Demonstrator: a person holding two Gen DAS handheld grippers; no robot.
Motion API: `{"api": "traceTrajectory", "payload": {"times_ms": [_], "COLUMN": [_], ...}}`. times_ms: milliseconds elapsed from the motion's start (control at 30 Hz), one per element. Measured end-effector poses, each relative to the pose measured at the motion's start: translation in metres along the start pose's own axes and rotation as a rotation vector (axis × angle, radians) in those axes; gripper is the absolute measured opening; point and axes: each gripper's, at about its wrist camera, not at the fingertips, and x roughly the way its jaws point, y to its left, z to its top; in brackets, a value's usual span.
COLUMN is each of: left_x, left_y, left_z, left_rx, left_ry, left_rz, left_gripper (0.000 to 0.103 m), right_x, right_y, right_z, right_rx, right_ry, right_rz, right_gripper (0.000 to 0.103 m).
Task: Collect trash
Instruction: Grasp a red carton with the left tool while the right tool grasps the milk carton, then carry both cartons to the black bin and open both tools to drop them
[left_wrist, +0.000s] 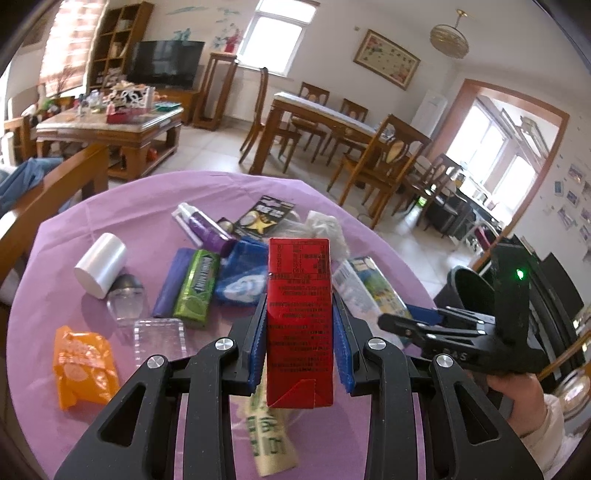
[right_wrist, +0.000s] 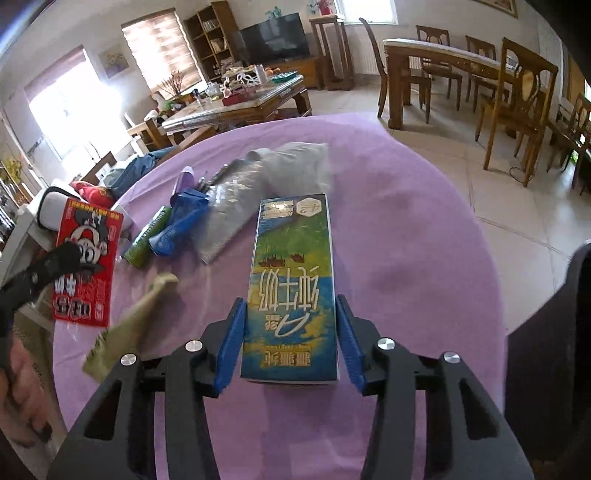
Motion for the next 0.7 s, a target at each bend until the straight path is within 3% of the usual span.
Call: {"api": "traceTrajectory", "payload": {"times_ms": [133,300,467,700], "left_x": [0.001,0.013,0.046,0.112], "left_y": [-0.017,-0.052,-0.11,-0.213], "left_z": [0.001,0.007,0.014,0.013], "left_rx": [0.022,0.047,0.089,0.145], "left_ry": [0.001,0.011,0.04,0.112], "left_rz": [-0.016,-0.088,-0.21,-0.426], "left_gripper": [0.031,0.031,0.031,0.031], "right_x": [-0.031,-0.084,-0.142,-0.212], "right_y": [-0.022,-0.05,-0.106,-0.199], "right_z": [-0.014,-0.025,-0.038,-0.073], "right_rx": [0.014,0.039,0.13,0.318], "right_ry": [-0.08,-0.216,-0.383,-0.567], "right_rz": [0.095,0.113,0.061,-0.11], "right_gripper": [0.047,0.047,0.047,0.047]}}
